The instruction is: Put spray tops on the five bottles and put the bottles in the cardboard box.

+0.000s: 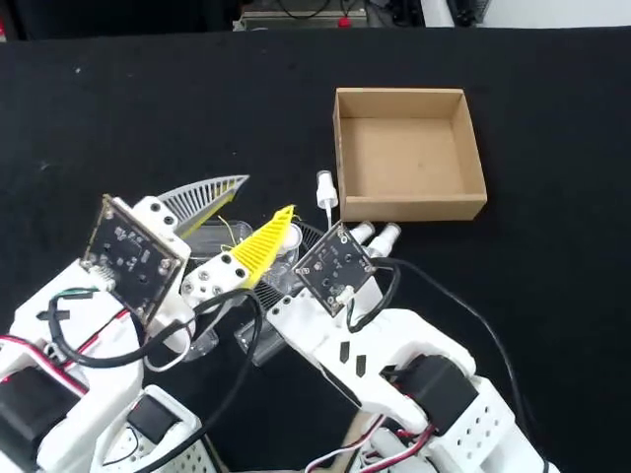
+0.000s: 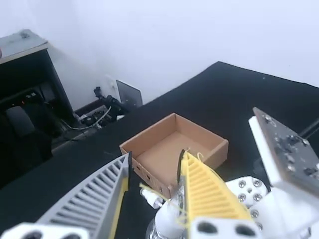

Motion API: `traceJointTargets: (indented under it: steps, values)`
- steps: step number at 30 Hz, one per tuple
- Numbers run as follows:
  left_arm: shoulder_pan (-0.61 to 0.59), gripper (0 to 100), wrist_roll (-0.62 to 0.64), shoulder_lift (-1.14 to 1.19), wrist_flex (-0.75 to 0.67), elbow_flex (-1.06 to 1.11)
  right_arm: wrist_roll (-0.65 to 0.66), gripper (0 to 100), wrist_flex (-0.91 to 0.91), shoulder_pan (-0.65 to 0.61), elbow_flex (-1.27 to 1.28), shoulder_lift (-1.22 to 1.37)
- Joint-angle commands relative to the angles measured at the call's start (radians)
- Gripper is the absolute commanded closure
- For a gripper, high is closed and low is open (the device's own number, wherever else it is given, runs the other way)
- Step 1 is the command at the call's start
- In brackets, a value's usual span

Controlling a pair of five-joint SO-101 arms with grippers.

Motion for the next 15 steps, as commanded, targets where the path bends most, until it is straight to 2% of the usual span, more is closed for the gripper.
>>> traceJointTargets:
  steps: [1,9,15]
  values:
    - [0.018,83,-0.009,0.005,0.046,-0.048,-0.005,80.8,-0.023,-0.003,-0.002,0.004]
    - [0.019,83,-0.014,0.018,0.055,-0.048,-0.005,80.8,-0.025,-0.003,-0.002,0.004]
    - [0.107,83,-0.015,0.098,0.057,-0.058,-0.005,80.8,-0.025,-0.003,-0.002,0.004]
